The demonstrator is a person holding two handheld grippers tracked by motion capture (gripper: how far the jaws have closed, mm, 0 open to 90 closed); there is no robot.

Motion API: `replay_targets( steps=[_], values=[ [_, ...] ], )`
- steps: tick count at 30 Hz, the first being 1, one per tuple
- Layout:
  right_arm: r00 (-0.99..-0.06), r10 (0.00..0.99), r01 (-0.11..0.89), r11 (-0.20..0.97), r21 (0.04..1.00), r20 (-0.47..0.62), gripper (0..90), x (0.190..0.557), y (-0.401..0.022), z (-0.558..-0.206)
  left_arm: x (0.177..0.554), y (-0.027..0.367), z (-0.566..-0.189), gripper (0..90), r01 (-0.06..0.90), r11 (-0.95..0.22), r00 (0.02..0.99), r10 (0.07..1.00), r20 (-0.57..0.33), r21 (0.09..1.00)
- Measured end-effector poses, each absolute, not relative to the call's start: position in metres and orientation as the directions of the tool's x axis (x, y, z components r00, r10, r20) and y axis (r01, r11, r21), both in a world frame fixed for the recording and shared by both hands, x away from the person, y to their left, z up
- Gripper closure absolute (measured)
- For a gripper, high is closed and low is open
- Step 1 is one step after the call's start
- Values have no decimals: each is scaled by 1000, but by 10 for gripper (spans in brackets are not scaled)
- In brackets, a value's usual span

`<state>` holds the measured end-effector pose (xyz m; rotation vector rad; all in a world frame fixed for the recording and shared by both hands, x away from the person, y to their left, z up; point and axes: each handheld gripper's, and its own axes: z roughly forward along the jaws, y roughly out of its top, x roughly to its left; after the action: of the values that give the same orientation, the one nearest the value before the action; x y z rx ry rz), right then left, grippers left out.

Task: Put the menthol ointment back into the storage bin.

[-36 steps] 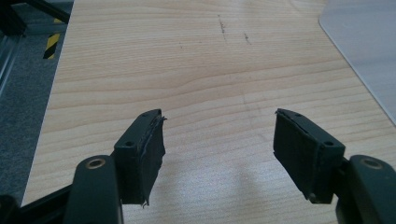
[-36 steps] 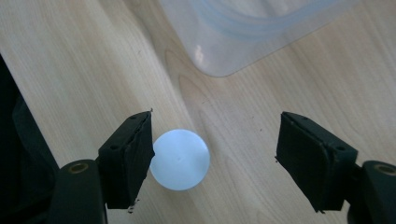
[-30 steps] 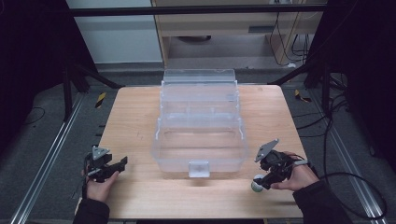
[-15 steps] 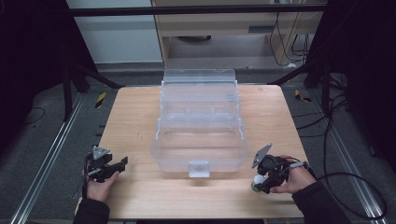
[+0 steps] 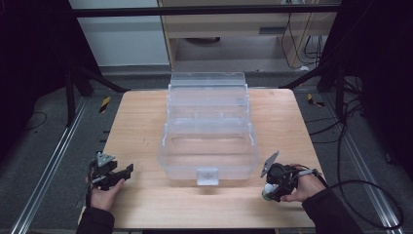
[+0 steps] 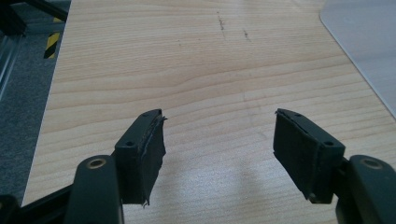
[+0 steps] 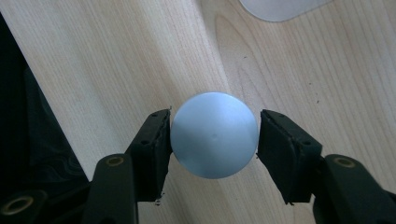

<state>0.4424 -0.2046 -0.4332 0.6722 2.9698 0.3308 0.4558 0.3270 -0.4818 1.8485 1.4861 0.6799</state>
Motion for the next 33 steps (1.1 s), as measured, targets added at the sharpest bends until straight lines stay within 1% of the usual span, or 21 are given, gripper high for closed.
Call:
replay_targets(
  steps=[5, 10, 20, 26, 33],
  values=[
    [-903, 428, 414, 884, 217, -22, 462, 446, -204, -434, 456, 327, -482, 334, 635, -136, 219, 976, -8, 761],
    [-904, 428, 418, 886, 202, -4, 497, 447, -203, -433, 456, 327, -482, 334, 637, -139, 222, 975, -8, 759],
    [-895, 446, 442, 883, 160, 13, 504, 450, -199, -431, 457, 325, -482, 334, 636, -142, 221, 975, -4, 758],
    [-887, 462, 454, 871, 187, 3, 504, 449, -201, -422, 457, 325, -482, 334, 638, -144, 224, 975, -3, 756],
    [-876, 482, 469, 852, 232, 1, 505, 452, -202, -403, 458, 324, -482, 334, 641, -148, 226, 974, -1, 753]
  ],
)
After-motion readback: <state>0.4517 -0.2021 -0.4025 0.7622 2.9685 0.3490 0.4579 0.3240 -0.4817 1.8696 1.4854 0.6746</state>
